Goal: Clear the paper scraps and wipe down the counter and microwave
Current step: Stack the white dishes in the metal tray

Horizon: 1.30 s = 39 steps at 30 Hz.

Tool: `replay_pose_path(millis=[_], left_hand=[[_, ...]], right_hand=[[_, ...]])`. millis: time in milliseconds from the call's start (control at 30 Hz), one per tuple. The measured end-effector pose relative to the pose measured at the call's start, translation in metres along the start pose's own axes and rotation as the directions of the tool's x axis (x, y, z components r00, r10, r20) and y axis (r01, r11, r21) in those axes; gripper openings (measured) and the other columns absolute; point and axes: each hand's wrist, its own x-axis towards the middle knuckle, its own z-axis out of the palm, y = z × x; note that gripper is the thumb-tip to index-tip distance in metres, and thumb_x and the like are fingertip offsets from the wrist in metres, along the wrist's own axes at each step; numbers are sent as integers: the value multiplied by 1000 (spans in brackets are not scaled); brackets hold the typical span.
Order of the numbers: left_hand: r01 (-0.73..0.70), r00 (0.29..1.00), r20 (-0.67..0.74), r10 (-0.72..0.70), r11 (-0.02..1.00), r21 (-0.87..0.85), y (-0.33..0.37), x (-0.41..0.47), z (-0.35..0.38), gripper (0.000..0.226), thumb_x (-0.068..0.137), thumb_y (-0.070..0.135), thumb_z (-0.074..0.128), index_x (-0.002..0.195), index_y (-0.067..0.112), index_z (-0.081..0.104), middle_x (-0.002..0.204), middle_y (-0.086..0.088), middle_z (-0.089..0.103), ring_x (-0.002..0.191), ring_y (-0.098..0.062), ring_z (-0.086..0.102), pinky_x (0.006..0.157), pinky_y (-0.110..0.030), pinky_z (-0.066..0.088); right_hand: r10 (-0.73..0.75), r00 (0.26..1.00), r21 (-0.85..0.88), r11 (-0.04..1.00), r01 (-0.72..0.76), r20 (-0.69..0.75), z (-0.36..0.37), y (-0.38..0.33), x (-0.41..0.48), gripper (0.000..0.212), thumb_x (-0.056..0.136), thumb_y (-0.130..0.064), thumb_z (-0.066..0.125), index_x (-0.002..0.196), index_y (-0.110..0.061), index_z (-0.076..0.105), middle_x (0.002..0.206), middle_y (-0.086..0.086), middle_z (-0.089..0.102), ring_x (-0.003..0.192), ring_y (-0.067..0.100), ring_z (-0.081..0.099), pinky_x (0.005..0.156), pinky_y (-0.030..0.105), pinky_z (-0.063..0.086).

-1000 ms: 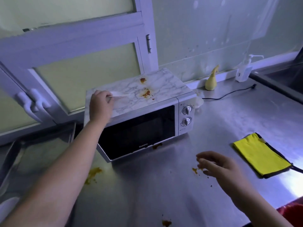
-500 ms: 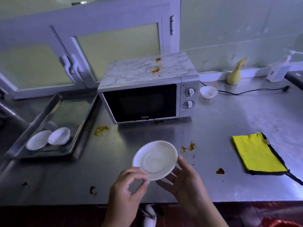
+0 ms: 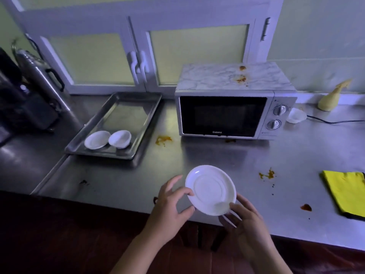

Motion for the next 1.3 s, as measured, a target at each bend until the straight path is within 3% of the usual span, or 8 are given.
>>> replay_pose_path(millis=[233, 333, 433, 600, 733, 867, 1067, 1300], left_hand=[[192, 963, -158, -219, 967, -168, -97, -38, -107, 41, 85, 8, 72, 118, 30, 62, 134, 6, 47, 134, -8, 42, 106, -36, 43], [389, 895, -92, -437, 864, -320, -138, -55, -143, 46, 88, 10, 68, 119, 42, 55, 128, 15, 54, 120, -2, 52, 93, -18, 46], [525, 797, -12, -604, 702, -480, -170, -75, -166, 45, 89, 9, 68, 128, 29, 56, 129, 5, 58, 112, -6, 60, 86, -13, 45], [539, 711, 3, -703, 541, -646, -208, -93, -201, 41, 90, 5, 67, 125, 26, 60, 121, 2, 63, 100, -5, 66, 79, -15, 48], [513, 605, -18, -796, 407, -756, -234, -96, -223, 34, 93, -1, 60, 118, 22, 63, 114, -3, 68, 105, -15, 66, 89, -32, 53], [495, 531, -33, -847, 341, -799, -265, -85, -253, 34, 92, -6, 58, 118, 17, 62, 113, -8, 67, 104, -20, 65, 83, -30, 53], [526, 494, -70, -867, 362, -770, -320, -37, -311, 27, 93, -4, 57, 109, 18, 63, 113, -9, 65, 104, -20, 63, 86, -31, 52], [564, 395, -100, -913, 327, -758, -368, 3, -342, 33, 90, -7, 60, 107, 19, 68, 107, -4, 70, 100, -17, 67, 80, -28, 53]], right_hand=[[27, 1000, -136, 990, -27, 3, 120, 73, 2, 25, 92, 2, 57, 106, -14, 71, 90, 10, 75, 71, 22, 72, 66, 33, 59], [2, 1000, -210, 978, -5, -12, 162, 104, 8, 23, 91, -1, 60, 109, -11, 69, 83, 8, 74, 69, 22, 71, 72, 34, 57], [5, 999, -267, 964, -15, -38, 192, 126, 13, 21, 91, -1, 60, 107, -13, 68, 77, 6, 74, 67, 20, 72, 70, 33, 58], [27, 999, -333, 942, -33, -21, 244, 146, 29, 24, 90, 1, 58, 100, -17, 71, 76, 6, 70, 64, 20, 68, 61, 27, 58], [-13, 1000, -391, 920, 8, -12, 297, 144, 56, 31, 90, 3, 57, 111, -17, 69, 90, 16, 67, 79, 30, 65, 70, 32, 57], [-119, 990, -487, 862, 141, 76, 367, 130, 103, 35, 89, 9, 55, 104, -19, 67, 87, 15, 65, 80, 30, 62, 77, 38, 56], [-272, 931, -704, 612, 361, 242, 487, 145, 206, 41, 85, 4, 56, 116, -20, 70, 91, 3, 71, 73, 17, 66, 60, 29, 51], [-259, 871, -900, 15, 436, 417, 598, 159, 339, 49, 83, -9, 49, 125, -27, 67, 115, 5, 70, 96, 27, 67, 79, 32, 56]])
